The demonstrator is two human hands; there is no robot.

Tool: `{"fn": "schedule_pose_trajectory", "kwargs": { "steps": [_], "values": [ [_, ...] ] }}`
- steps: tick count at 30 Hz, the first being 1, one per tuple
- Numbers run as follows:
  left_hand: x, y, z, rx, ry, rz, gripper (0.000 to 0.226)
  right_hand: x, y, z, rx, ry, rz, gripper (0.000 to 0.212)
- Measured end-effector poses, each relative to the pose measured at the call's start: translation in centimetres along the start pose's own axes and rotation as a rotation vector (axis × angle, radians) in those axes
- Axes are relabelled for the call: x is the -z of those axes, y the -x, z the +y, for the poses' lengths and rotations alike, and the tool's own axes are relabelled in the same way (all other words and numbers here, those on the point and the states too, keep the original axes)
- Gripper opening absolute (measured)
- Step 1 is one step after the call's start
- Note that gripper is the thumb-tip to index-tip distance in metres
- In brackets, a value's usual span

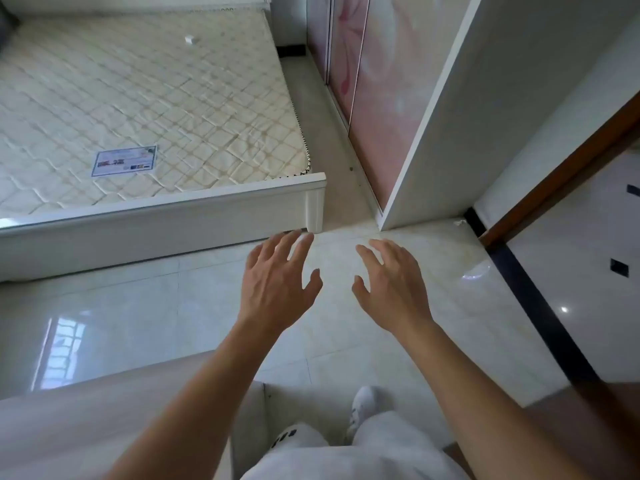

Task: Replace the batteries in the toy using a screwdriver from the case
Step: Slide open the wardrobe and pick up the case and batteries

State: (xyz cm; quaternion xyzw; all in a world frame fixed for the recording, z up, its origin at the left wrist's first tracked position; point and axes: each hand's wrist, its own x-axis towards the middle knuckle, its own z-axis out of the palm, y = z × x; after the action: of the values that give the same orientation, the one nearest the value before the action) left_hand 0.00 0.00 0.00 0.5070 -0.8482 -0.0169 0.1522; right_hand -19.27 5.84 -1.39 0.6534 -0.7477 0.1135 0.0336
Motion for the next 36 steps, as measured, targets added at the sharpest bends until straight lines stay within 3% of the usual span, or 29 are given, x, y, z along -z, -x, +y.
{"fn": "schedule_pose_trajectory", "kwargs": {
  "steps": [9, 25, 36],
  "values": [
    [-1.9, -5.6, 0.5, -0.024, -0.015, 0.023, 0.056, -1.4, -4.9, 3.3, -0.005, -0.008, 0.021, 0.049],
    [-6.8, -24.7, 6.6, 0.034, -0.058, 0.017, 0.057, -2.5, -21.8, 16.3, 0.024, -0.039, 0.067, 0.049],
    [-9.4, -32.3, 7.2, 0.047, -0.070, -0.031, 0.059, -4.3, -28.9, 20.2, 0.050, -0.078, 0.030, 0.049]
  ]
}}
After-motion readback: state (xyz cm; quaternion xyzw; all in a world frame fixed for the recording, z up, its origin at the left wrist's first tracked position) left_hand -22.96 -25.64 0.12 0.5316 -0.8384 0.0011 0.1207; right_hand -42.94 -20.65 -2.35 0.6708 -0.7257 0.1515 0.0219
